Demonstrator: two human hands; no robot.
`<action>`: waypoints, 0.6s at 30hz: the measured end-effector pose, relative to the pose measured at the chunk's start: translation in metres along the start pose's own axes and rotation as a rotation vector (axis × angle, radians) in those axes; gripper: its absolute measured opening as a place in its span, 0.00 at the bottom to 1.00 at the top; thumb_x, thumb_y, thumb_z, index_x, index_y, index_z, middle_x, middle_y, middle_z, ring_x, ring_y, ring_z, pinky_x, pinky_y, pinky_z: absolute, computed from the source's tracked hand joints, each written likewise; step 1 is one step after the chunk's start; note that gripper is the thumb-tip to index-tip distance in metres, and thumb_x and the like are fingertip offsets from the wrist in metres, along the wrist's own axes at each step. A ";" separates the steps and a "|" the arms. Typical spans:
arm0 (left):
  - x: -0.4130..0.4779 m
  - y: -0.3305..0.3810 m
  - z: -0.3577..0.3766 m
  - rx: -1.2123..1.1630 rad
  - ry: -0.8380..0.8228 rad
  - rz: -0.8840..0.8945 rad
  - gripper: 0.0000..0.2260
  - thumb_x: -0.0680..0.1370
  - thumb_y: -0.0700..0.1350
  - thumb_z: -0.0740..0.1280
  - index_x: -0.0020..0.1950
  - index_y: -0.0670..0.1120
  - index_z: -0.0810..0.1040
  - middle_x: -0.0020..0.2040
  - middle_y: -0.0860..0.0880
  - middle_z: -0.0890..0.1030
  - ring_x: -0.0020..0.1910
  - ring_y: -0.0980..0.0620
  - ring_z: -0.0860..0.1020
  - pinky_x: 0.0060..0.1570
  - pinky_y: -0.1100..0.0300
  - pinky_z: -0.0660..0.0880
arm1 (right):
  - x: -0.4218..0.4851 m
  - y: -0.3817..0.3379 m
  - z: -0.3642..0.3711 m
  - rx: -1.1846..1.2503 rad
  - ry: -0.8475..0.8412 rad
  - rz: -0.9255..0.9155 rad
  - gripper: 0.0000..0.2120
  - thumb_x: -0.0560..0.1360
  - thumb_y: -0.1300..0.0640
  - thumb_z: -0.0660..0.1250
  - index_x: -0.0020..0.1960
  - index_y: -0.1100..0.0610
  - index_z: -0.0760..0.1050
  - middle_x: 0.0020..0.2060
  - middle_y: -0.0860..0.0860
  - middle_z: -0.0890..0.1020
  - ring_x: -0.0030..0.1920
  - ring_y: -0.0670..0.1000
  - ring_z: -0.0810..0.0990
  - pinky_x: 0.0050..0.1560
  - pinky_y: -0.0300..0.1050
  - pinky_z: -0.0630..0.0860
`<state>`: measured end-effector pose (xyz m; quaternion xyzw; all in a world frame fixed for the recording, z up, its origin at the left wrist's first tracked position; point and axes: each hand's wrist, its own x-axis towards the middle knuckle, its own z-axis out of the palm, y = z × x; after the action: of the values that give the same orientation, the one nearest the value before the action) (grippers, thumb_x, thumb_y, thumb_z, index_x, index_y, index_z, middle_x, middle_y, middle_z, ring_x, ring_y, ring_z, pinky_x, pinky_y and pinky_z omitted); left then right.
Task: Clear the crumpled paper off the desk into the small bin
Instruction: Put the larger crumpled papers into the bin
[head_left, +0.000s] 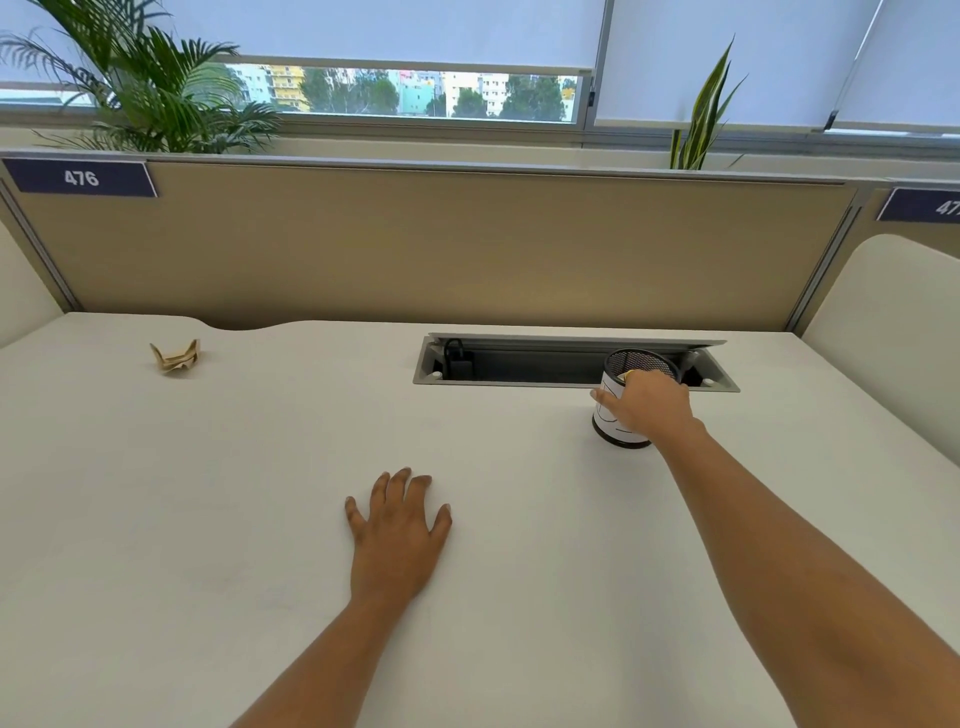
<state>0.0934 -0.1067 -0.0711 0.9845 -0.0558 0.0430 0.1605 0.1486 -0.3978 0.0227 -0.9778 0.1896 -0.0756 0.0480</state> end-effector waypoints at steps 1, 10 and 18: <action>0.000 0.000 0.000 0.010 0.004 0.001 0.21 0.80 0.57 0.52 0.72 0.54 0.60 0.75 0.54 0.59 0.76 0.53 0.54 0.74 0.42 0.49 | 0.000 0.000 0.000 0.002 -0.005 0.006 0.25 0.76 0.40 0.58 0.55 0.62 0.74 0.54 0.58 0.81 0.59 0.59 0.76 0.62 0.56 0.67; -0.002 0.001 -0.001 0.027 0.010 0.007 0.21 0.80 0.57 0.52 0.72 0.53 0.60 0.75 0.53 0.60 0.76 0.53 0.54 0.73 0.42 0.51 | -0.009 -0.005 0.001 -0.027 0.069 0.030 0.24 0.79 0.44 0.55 0.62 0.62 0.73 0.64 0.59 0.68 0.65 0.60 0.63 0.62 0.59 0.66; -0.001 0.001 -0.001 0.018 0.011 0.011 0.21 0.80 0.57 0.52 0.72 0.53 0.60 0.75 0.53 0.60 0.76 0.54 0.54 0.73 0.42 0.50 | -0.006 -0.005 0.005 -0.052 0.049 0.013 0.22 0.80 0.48 0.53 0.59 0.65 0.72 0.59 0.62 0.76 0.65 0.62 0.68 0.69 0.63 0.60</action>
<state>0.0920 -0.1075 -0.0699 0.9853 -0.0601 0.0500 0.1516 0.1452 -0.3907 0.0177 -0.9753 0.1990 -0.0945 0.0186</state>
